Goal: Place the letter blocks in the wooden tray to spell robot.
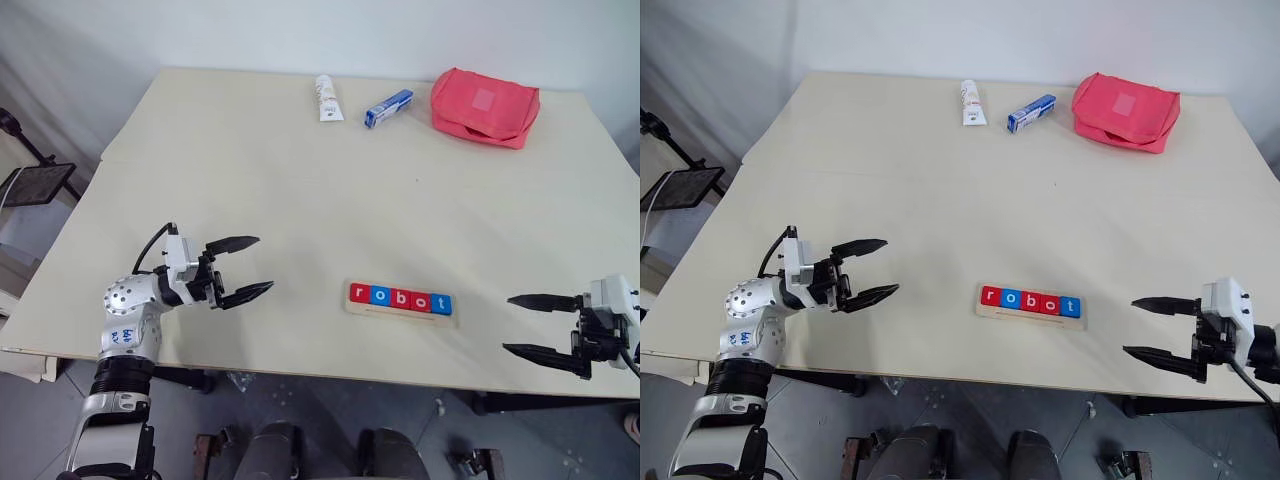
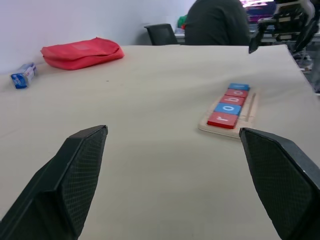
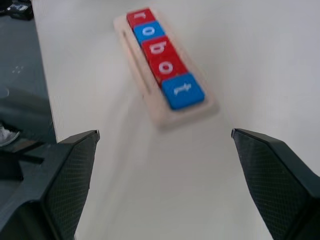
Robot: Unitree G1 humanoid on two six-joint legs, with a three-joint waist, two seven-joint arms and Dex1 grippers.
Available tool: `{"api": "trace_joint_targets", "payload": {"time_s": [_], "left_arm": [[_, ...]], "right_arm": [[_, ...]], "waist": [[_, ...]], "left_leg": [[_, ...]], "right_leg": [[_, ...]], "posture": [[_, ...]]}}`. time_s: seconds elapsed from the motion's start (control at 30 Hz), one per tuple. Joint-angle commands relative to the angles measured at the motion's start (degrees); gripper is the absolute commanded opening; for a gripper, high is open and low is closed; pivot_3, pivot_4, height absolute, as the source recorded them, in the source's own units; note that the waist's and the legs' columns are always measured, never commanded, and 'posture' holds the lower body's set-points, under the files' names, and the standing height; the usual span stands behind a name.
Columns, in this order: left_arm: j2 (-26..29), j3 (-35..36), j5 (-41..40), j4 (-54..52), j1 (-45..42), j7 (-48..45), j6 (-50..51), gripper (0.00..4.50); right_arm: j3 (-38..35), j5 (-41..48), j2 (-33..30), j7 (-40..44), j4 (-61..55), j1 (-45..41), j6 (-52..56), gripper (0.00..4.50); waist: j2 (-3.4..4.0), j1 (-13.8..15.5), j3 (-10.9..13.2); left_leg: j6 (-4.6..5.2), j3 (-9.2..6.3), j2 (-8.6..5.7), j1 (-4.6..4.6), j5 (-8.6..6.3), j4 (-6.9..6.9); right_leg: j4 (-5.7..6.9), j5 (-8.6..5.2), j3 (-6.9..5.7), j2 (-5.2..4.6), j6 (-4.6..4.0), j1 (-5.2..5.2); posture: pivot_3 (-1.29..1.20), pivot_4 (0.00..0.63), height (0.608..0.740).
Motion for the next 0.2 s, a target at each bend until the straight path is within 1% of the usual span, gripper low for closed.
{"api": "trace_joint_targets", "payload": {"time_s": [0.03,0.2], "left_arm": [[1.64,1.17,-1.56,-0.1,-0.26,-2.44,1.09,4.5],[1.38,2.07,-1.55,0.48,-1.05,-2.92,0.0,4.5]], "right_arm": [[-0.33,1.53,-3.27,4.61,3.54,-0.42,-3.97,4.48],[-0.23,3.14,-3.37,4.51,5.56,-2.28,-3.74,4.48]], "waist": [[0.0,-0.01,0.0],[0.0,-0.02,0.0]], "left_leg": [[0.0,0.0,0.01,0.0,0.0,0.0],[0.0,-0.01,0.01,0.01,0.0,0.0]], "right_leg": [[0.0,0.0,0.0,0.0,0.0,0.0],[0.0,0.0,-0.01,0.0,0.0,0.0]], "posture": [[0.0,0.15,0.74],[0.0,0.15,0.74]]}}
